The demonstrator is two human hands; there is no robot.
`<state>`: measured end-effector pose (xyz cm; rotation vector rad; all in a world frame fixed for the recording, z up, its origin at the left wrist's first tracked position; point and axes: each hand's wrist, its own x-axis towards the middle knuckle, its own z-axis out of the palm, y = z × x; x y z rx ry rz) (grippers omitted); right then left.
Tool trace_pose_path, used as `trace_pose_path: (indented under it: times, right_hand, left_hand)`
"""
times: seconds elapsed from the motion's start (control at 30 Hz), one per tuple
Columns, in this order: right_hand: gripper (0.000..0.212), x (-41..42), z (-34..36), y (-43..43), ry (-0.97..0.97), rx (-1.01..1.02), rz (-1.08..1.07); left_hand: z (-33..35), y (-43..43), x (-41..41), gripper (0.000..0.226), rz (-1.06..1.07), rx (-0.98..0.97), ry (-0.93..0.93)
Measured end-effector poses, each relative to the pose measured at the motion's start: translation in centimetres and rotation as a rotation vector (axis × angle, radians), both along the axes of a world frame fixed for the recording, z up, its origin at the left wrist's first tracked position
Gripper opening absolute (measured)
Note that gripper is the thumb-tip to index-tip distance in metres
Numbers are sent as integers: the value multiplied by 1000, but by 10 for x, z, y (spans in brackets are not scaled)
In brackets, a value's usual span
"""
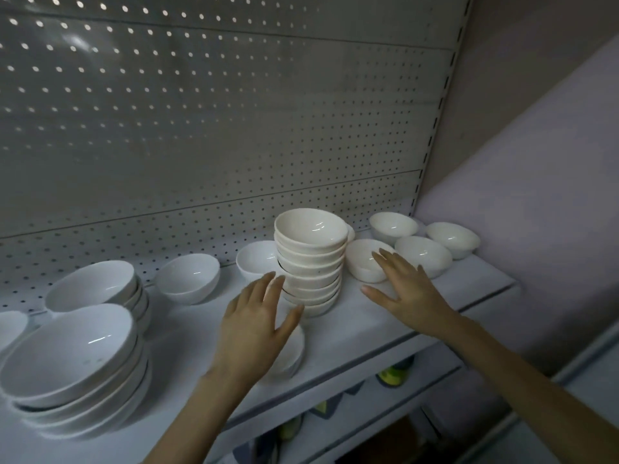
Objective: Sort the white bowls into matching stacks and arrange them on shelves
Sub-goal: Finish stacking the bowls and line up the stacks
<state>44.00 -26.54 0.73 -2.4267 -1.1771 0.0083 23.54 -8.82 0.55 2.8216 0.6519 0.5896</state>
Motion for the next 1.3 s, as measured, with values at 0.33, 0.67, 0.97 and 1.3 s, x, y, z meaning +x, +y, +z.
trace_pose_path:
  times: [0.33,0.67,0.97,1.3]
  right_hand:
    - [130,12,-16,-64,-144,-269,-263]
    - [113,81,-15,-96,-94,-351,-320]
    - [61,201,-30,-92,-87,-269,-286]
    - [22,268,-40,-83,29,15,-171]
  left_hand:
    - [-22,-46,25,58,-249,53,136]
    - [-25,-86,106,74,-350,-99,206]
    - [-47,-86,202,86,-117,-718,-39]
    - [-68,-67,254,65,235,-1126,-492]
